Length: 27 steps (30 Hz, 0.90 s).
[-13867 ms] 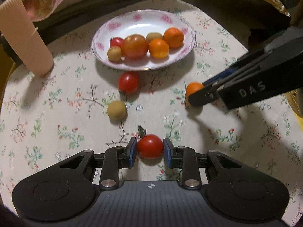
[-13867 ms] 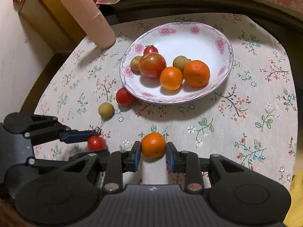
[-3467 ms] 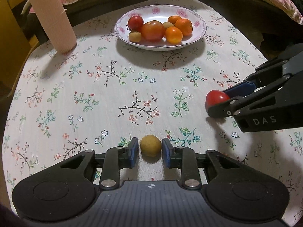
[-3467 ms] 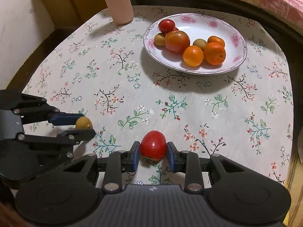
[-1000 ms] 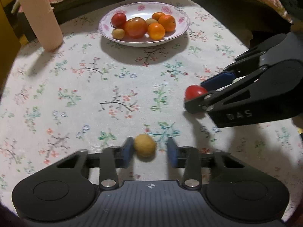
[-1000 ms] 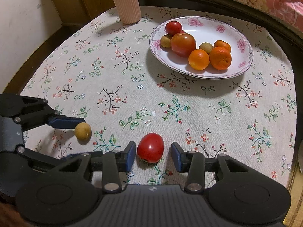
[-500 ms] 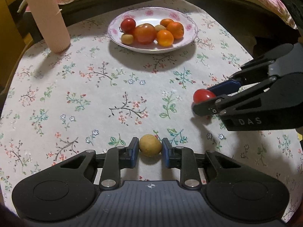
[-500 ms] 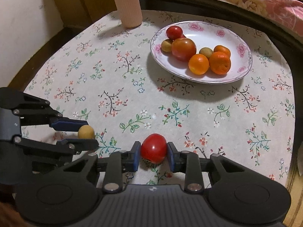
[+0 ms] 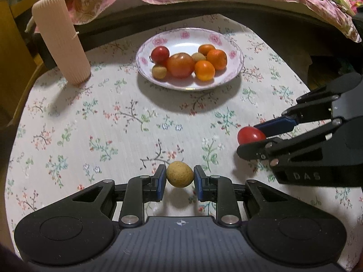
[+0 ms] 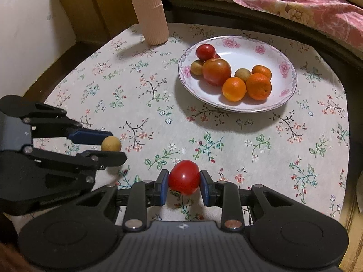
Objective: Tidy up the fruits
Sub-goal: 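Carry the brown fruit and red tomato over the white plate with both tools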
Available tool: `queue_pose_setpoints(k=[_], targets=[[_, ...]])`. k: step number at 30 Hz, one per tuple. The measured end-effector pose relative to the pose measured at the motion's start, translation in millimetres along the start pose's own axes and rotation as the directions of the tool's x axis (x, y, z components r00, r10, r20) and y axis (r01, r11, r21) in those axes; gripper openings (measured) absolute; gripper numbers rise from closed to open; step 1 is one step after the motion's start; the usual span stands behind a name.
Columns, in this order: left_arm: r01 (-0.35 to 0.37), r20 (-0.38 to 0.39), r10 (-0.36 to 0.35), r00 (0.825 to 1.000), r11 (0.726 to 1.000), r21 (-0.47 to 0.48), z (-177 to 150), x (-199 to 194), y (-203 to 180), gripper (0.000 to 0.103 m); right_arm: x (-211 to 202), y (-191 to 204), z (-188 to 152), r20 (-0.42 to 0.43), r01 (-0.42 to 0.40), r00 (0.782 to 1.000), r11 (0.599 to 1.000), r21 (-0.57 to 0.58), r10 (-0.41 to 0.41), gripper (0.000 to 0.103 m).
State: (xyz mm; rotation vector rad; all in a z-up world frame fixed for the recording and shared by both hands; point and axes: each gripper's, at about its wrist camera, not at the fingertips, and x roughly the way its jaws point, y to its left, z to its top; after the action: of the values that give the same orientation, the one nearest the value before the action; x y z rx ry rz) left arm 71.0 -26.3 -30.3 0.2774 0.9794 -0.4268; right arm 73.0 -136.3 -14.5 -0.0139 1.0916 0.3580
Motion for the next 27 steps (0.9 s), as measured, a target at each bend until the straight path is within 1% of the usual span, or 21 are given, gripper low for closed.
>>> queue_pose_setpoints(k=[11, 21, 27], targets=[[-0.016, 0.028, 0.015, 0.999, 1.000, 0.016, 13, -2, -6, 0.033, -8, 0, 5, 0.035, -0.010, 0.999, 1.000, 0.019, 0.010, 0.030], [-0.029, 0.058, 0.028, 0.998, 0.999, 0.023, 28, -4, -9, 0.032, -16, -8, 14, 0.071, 0.009, 0.997, 0.999, 0.045, -0.012, 0.030], [-0.049, 0.081, 0.046, 0.996, 0.998, 0.036, 43, -4, -13, 0.032, -21, -16, 23, 0.097, 0.031, 0.995, 0.998, 0.062, -0.037, 0.030]])
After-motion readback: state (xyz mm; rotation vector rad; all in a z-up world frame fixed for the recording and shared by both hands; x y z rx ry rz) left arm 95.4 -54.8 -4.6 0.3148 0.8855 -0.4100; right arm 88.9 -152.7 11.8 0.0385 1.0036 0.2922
